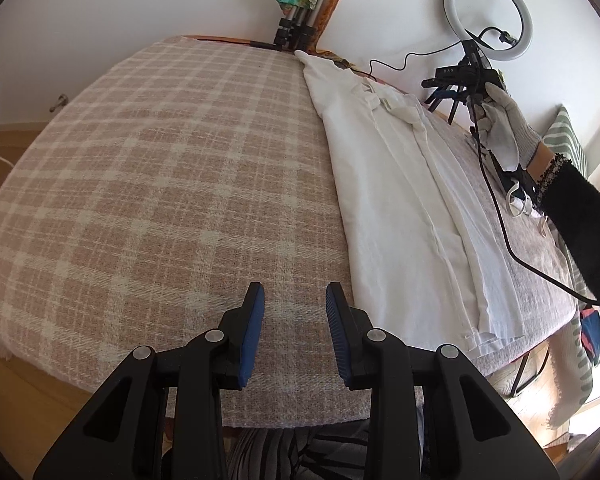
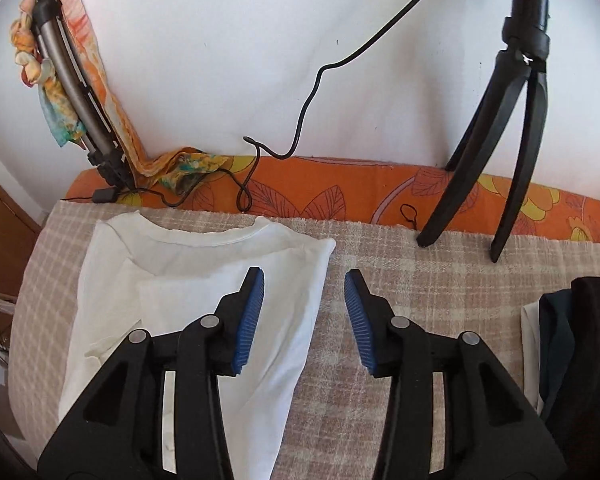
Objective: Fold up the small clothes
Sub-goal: 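Move both tools down to the shirt hem, then close both tools on the hem of the shirt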
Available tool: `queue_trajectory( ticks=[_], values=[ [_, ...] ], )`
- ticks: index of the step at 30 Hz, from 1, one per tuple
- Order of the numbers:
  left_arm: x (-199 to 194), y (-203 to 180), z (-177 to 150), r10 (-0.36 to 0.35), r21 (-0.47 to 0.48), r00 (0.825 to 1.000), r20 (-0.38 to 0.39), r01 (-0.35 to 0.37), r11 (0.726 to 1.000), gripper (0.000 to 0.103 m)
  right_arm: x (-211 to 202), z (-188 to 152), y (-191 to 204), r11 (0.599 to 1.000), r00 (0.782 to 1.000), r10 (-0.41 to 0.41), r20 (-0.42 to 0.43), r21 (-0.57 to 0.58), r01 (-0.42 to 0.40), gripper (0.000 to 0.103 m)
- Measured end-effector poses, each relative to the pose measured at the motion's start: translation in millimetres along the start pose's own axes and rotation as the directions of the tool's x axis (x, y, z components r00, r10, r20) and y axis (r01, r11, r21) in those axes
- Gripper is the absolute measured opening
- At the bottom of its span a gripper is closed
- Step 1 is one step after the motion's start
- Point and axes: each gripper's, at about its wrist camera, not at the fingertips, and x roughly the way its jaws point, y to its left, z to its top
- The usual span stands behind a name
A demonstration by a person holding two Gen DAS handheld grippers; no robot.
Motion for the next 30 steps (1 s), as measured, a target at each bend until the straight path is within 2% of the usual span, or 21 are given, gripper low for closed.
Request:
queue_trajectory(
  ticks=[4,10,15,21,27,30],
  values=[
    [-1,-9,8,-0.044,0.021,0.999,0.001,0.044,0.999,0.030,-52,-45,-12,0.989,0.990,0.137,-0.025,0.056,-0.136,0.044],
    [2,-8,11,-0.156,-0.016,0.987,-0.045,0.155,0.988,0.030,-123,-156,-11,0.979,0.975,0.201,-0.095,0.061,-0.196,0.044],
    [3,-7,3,-0.198,-0.022,0.976,-0.093,0.197,0.980,0.030,-170,-243,-11,0.957,0.953,0.278,-0.119,0.126,-0.263,0.044],
    [5,-8,-5,-0.242,-0.042,0.961,-0.137,0.238,0.970,0.030,-190,-318,7,0.935,0.927,0.345,-0.146,0.141,-0.326,0.044],
    [6,-6,-13,-0.261,-0.065,0.954,-0.151,0.254,0.965,0.030,-176,-358,11,0.927,0.912,0.359,-0.198,0.194,-0.323,0.044],
    [5,-4,-18,-0.278,-0.084,0.948,-0.156,0.267,0.960,0.030,-176,-367,17,0.927,0.910,0.362,-0.203,0.185,-0.327,0.044]
  ],
)
